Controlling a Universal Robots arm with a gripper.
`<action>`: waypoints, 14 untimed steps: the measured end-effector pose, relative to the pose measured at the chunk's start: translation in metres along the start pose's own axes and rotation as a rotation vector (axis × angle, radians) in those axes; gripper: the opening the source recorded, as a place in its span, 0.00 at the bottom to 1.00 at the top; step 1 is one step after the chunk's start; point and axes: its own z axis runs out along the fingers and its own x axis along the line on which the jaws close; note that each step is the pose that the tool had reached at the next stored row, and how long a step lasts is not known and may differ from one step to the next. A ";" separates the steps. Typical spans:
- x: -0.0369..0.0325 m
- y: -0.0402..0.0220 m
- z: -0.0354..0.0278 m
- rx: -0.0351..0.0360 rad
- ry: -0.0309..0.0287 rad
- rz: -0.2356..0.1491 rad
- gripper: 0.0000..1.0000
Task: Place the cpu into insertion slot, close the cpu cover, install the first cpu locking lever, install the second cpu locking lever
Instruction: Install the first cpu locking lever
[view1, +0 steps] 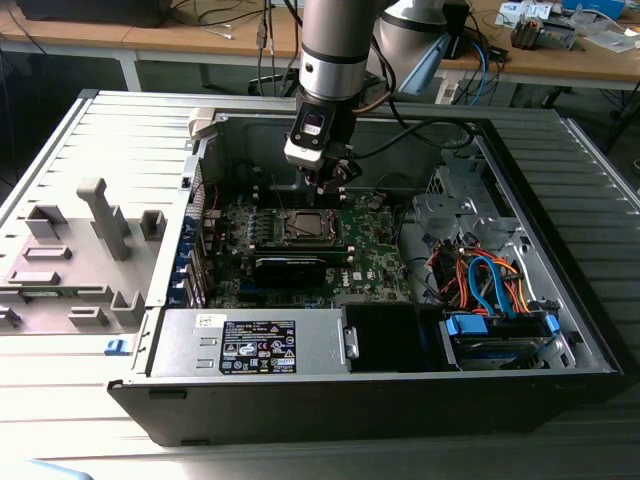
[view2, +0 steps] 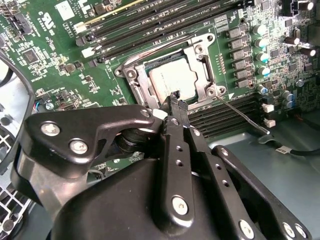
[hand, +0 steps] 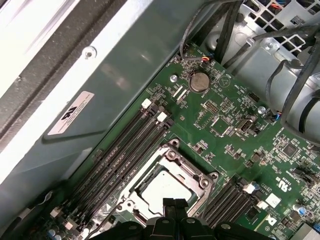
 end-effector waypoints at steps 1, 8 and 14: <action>0.0000 0.0000 0.0000 0.0000 -0.0001 -0.003 0.11; 0.0000 0.0000 0.0000 0.0000 -0.0007 -0.019 0.11; 0.0000 0.0000 0.0000 0.0001 -0.0013 -0.032 0.11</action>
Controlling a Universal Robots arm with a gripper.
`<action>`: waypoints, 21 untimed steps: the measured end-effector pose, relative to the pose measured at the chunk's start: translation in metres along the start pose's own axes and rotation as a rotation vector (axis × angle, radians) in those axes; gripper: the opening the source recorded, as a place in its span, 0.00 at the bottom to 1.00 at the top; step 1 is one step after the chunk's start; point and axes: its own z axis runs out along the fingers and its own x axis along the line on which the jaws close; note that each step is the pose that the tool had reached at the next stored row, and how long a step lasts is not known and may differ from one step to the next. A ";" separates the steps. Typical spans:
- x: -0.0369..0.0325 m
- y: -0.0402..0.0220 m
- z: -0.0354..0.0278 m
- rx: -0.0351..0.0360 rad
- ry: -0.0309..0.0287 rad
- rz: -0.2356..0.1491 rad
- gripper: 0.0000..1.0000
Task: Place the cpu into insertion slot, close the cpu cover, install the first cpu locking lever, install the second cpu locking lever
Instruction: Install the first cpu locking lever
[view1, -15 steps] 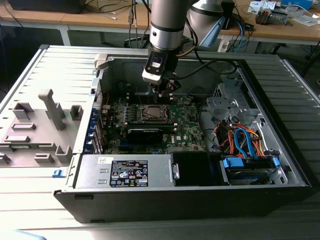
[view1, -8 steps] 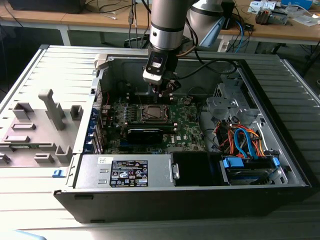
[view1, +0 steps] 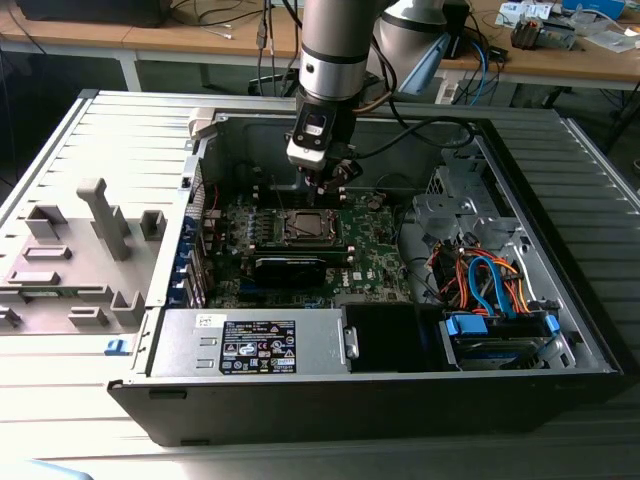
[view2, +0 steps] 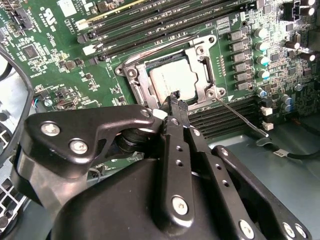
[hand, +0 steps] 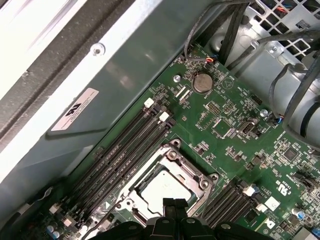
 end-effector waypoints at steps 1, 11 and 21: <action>0.0000 0.0000 0.0000 0.0000 -0.0001 -0.002 0.11; 0.0000 0.0000 0.0000 0.0001 -0.0011 -0.028 0.11; 0.0000 0.0000 0.0000 0.0001 -0.0020 -0.051 0.11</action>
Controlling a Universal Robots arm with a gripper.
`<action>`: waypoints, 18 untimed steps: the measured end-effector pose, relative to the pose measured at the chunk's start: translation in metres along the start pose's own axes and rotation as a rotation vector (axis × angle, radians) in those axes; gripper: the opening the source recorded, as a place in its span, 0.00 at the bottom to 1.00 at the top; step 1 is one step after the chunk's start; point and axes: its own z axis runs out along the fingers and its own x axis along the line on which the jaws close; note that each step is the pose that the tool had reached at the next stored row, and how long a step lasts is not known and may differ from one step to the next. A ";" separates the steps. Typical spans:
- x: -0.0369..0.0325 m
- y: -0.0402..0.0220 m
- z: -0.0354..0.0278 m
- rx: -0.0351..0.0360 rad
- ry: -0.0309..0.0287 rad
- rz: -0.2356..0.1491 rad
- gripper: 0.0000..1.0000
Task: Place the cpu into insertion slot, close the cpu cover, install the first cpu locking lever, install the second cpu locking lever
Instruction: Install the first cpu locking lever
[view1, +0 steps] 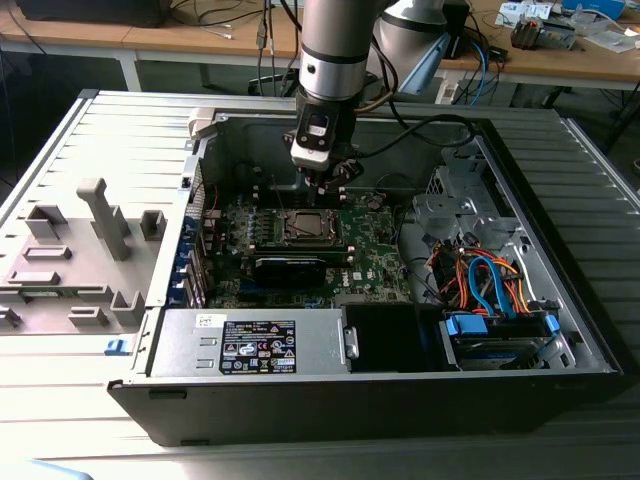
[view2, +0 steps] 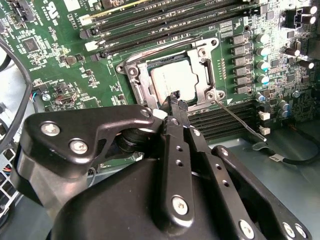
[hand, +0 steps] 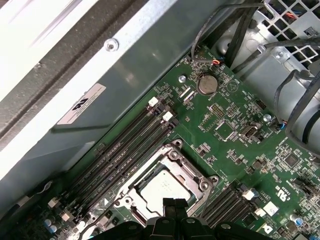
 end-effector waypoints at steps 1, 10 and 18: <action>0.0000 0.0000 0.0000 0.0000 -0.0001 -0.002 0.11; 0.0000 0.0000 0.0000 0.0000 -0.0010 -0.023 0.11; 0.0000 0.0000 0.0000 0.0001 -0.0016 -0.039 0.11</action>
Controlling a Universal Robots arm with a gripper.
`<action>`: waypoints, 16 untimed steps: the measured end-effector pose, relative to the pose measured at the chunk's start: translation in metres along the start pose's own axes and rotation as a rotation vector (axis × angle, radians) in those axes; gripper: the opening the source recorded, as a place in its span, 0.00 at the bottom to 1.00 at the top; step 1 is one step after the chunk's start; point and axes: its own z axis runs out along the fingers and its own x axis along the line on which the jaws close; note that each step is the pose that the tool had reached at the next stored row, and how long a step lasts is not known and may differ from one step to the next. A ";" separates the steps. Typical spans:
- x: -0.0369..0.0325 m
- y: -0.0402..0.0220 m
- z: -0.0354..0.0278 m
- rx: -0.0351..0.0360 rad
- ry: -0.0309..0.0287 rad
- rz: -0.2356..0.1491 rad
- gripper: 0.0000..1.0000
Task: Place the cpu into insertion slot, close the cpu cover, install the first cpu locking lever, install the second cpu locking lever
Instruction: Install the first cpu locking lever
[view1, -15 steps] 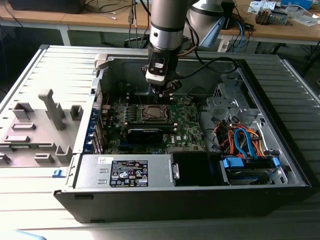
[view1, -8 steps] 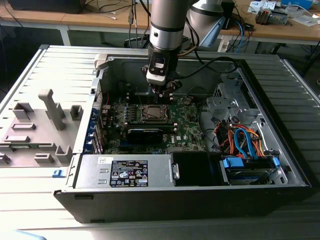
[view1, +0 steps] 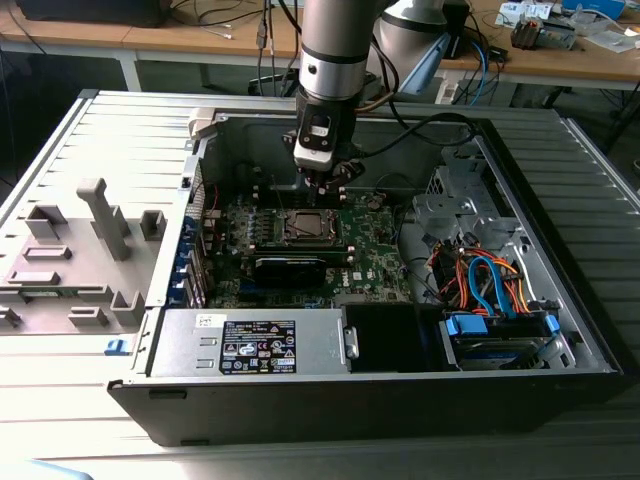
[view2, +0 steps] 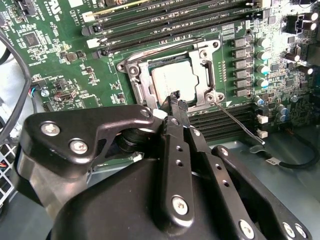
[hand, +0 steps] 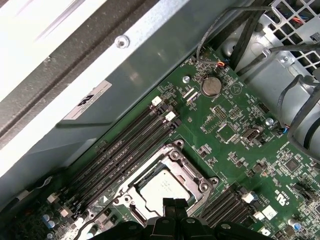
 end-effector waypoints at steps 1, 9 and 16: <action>0.0000 0.0000 0.0000 0.0000 0.0000 -0.002 0.11; 0.0000 0.0000 0.0000 0.0000 -0.0006 -0.017 0.11; 0.0000 0.0000 0.0000 0.0001 -0.0011 -0.030 0.11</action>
